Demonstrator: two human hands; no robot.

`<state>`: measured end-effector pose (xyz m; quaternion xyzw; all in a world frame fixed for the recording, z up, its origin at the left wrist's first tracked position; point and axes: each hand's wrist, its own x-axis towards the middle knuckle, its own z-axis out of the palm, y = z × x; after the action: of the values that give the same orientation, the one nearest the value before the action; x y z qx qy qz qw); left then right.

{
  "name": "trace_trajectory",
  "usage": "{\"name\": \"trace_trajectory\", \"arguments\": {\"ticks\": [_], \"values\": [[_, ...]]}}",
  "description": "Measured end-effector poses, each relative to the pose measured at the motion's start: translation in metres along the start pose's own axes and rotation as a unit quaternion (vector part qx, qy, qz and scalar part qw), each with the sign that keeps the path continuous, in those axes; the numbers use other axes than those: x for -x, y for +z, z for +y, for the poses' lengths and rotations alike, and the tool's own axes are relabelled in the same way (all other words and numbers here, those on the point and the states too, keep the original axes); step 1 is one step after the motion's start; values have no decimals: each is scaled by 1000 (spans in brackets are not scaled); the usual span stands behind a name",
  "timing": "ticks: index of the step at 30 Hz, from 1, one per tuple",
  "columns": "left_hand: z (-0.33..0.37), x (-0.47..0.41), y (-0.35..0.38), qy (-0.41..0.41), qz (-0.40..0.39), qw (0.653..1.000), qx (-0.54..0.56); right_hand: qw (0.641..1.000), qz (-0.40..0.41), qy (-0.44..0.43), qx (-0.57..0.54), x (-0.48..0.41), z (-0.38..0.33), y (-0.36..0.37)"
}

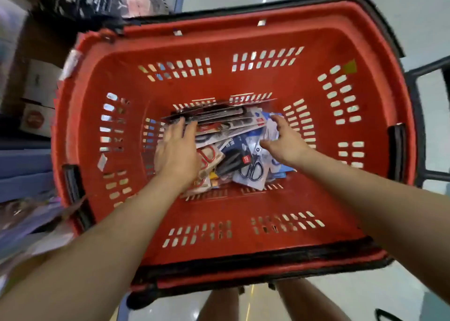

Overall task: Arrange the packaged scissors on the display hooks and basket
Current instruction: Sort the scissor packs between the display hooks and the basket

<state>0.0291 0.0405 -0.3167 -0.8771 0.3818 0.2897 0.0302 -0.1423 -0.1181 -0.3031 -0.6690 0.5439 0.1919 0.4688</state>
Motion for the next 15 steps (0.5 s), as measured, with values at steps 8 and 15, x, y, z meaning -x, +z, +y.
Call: {"name": "trace_trajectory", "arguments": {"ticks": [8,15], "values": [[-7,-87,40,58,60,986,-145,970,48,70,-230,-109,3,45],[-2,-109,51,60,84,975,-198,918,123,131,-354,-127,8,70]]}}
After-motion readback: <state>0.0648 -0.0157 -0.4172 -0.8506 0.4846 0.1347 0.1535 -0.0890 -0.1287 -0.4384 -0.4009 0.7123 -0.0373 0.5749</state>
